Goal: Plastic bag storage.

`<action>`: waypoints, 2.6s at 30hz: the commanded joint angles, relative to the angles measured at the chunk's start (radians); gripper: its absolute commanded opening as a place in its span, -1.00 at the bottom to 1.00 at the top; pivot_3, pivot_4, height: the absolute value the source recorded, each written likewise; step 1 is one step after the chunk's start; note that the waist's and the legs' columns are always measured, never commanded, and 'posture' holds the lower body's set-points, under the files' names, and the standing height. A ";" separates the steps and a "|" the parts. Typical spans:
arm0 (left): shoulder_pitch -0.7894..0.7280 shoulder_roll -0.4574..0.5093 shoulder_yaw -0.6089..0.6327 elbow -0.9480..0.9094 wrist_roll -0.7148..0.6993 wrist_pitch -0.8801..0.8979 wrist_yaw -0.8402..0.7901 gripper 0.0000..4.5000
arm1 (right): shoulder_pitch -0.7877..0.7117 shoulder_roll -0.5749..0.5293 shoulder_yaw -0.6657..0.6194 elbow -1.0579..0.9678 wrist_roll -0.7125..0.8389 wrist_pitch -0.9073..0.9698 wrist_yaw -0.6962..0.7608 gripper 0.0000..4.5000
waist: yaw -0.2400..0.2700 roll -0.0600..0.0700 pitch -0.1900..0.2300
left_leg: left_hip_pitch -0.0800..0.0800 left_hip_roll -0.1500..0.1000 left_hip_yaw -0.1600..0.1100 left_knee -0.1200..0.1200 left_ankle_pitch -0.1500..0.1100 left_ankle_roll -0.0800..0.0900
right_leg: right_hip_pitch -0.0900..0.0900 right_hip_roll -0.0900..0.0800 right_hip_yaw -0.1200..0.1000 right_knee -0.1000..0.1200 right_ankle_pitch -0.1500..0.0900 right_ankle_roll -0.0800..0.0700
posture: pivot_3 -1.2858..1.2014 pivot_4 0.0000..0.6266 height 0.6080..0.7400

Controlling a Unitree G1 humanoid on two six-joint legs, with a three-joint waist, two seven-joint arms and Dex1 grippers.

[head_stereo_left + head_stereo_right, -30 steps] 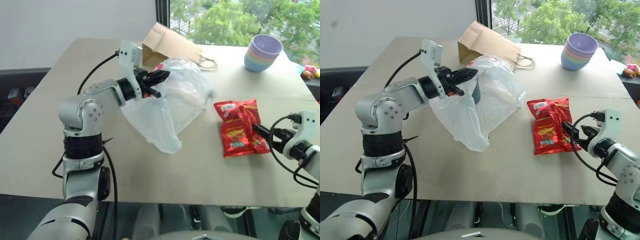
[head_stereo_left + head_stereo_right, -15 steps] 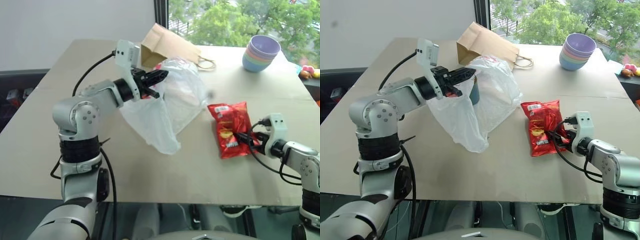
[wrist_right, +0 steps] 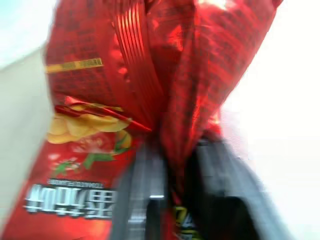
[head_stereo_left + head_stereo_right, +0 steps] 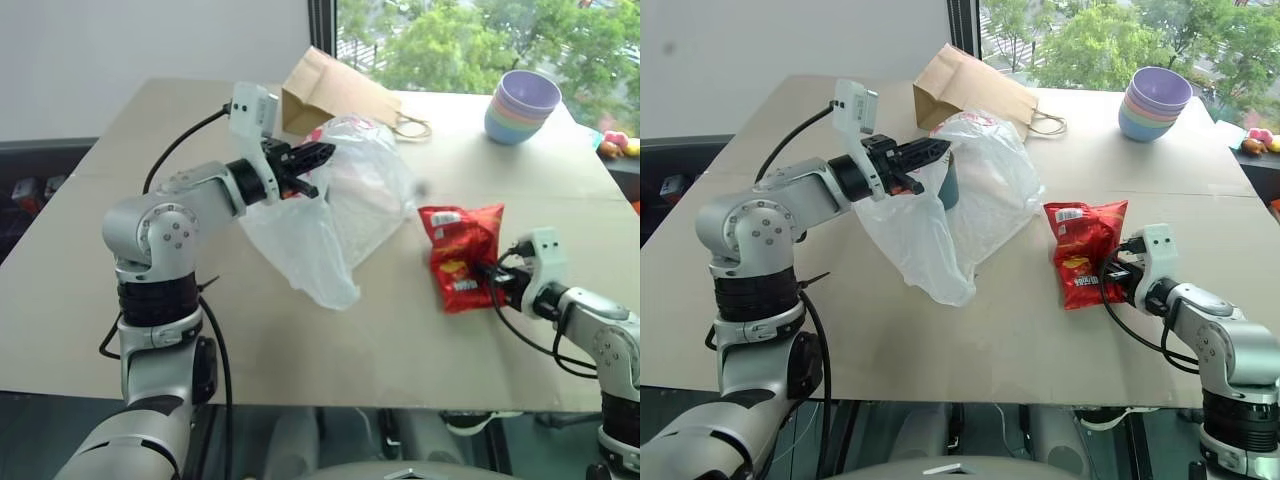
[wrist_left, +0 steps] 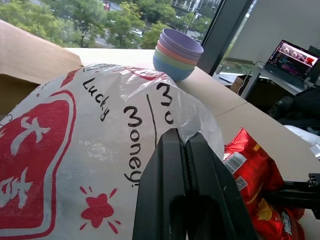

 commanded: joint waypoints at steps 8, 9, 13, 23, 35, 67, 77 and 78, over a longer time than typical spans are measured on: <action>-0.067 0.014 0.009 -0.005 -0.027 -0.006 -0.005 -1.00 | -0.224 0.064 0.010 -0.254 0.412 0.353 -0.059 -0.97 | -0.001 0.002 0.001 | -0.001 0.000 -0.001 0.000 0.000 0.000 | 0.000 0.000 -0.001 0.000 0.000 0.000 | 0.03 -0.52 1.00; -0.071 0.021 0.005 -0.004 -0.025 -0.006 -0.011 -1.00 | -0.263 0.090 0.023 -0.229 0.414 0.376 -0.082 -0.97 | 0.000 0.002 0.001 | -0.001 0.000 -0.001 0.000 0.000 0.000 | 0.000 0.000 -0.001 0.000 0.000 0.000 | 0.03 -0.52 1.00; -0.098 0.040 0.013 0.009 -0.030 0.001 -0.019 -1.00 | -0.328 0.080 0.169 -0.165 0.375 0.398 -0.086 -0.97 | 0.002 0.002 0.001 | -0.002 0.000 -0.002 0.000 0.000 0.000 | -0.001 0.000 -0.001 -0.001 0.000 0.000 | 0.03 -0.52 1.00; -0.043 0.123 0.005 -0.081 -0.090 0.072 -0.075 -1.00 | -0.565 0.207 0.338 0.232 0.170 0.195 -0.133 -0.97 | -0.012 0.003 0.002 | -0.003 -0.001 -0.003 -0.001 0.000 0.000 | -0.002 0.000 -0.002 -0.001 0.000 0.000 | 0.03 -0.52 1.00; 0.017 0.090 -0.020 -0.163 -0.081 0.109 0.010 -1.00 | -0.977 0.586 0.265 0.992 -0.019 -0.339 -0.158 -0.73 | -0.017 0.004 0.003 | -0.007 -0.003 -0.008 -0.002 0.000 0.000 | -0.002 -0.001 -0.003 -0.003 0.002 -0.003 | 0.03 -0.52 1.00; 0.043 0.042 -0.042 -0.077 0.046 -0.127 0.005 -1.00 | -0.532 0.202 0.494 0.155 -0.378 -0.208 -0.296 0.96 | -0.023 0.005 0.003 | -0.004 -0.009 -0.012 -0.001 0.001 0.000 | -0.001 -0.001 0.004 0.002 -0.003 0.004 | 0.03 -0.52 1.00; 0.054 0.084 -0.045 -0.109 0.042 -0.118 -0.031 -1.00 | -0.606 0.277 0.449 0.319 -0.417 -0.308 -0.306 -0.31 | -0.020 0.005 0.003 | -0.006 -0.010 -0.012 -0.003 0.000 0.000 | -0.001 -0.002 0.003 -0.002 -0.001 0.001 | 0.03 -0.52 1.00; 0.060 0.091 -0.017 -0.114 -0.003 -0.082 -0.046 -1.00 | -0.605 0.273 0.445 0.317 -0.417 -0.309 -0.301 -0.51 | -0.020 0.005 0.003 | -0.006 -0.010 -0.012 -0.003 0.000 0.000 | -0.001 -0.002 0.003 -0.002 -0.001 0.001 | 0.03 -0.52 1.00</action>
